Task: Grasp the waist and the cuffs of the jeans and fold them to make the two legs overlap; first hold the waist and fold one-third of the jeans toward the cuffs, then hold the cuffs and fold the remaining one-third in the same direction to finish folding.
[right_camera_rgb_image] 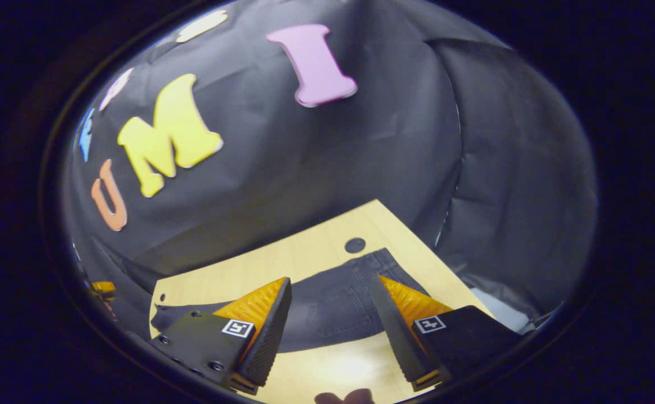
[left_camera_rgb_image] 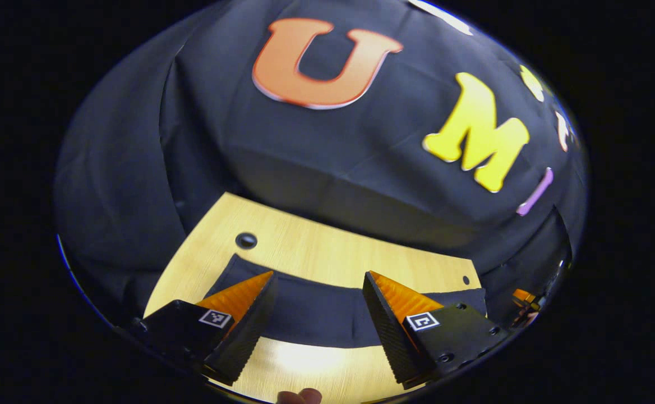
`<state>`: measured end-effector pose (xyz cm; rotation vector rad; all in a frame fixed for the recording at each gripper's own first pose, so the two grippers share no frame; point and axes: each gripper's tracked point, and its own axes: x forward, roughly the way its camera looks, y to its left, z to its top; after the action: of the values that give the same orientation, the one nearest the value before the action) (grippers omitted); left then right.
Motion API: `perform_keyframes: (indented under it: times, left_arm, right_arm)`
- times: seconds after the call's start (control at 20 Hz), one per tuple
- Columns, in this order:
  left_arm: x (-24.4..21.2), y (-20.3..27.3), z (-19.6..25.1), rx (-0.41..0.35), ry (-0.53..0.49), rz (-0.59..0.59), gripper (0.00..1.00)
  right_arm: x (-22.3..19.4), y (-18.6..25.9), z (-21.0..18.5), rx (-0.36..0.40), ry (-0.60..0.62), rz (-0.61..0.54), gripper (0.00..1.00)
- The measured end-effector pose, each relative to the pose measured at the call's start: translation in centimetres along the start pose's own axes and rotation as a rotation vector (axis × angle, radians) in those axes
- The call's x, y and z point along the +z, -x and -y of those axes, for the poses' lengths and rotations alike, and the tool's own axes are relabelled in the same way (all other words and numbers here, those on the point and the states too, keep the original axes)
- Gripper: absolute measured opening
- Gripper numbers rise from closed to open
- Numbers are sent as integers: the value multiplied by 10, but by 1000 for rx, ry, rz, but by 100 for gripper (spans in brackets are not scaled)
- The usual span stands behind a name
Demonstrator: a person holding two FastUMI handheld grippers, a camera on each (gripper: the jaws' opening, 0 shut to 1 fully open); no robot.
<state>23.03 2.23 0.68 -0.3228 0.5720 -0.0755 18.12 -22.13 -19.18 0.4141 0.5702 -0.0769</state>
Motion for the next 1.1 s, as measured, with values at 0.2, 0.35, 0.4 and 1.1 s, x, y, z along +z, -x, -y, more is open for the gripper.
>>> perform_keyframes:
  times: [0.2, 0.35, 0.4, 1.1]
  left_arm:
    - [10, 64, 28, 51, -140, 229, 99]
    - [-16, 95, 46, 59, -165, 298, 99]
    - [-27, 103, 51, 65, -169, 309, 99]
    - [-79, 115, 126, -13, -169, 291, 99]
  right_arm:
    - [-8, 84, -19, 8, 165, 134, 96]
    - [-27, 118, -34, -15, 245, 183, 96]
    - [-37, 126, -38, -20, 245, 191, 96]
    - [-87, 105, 25, -130, 56, 144, 96]
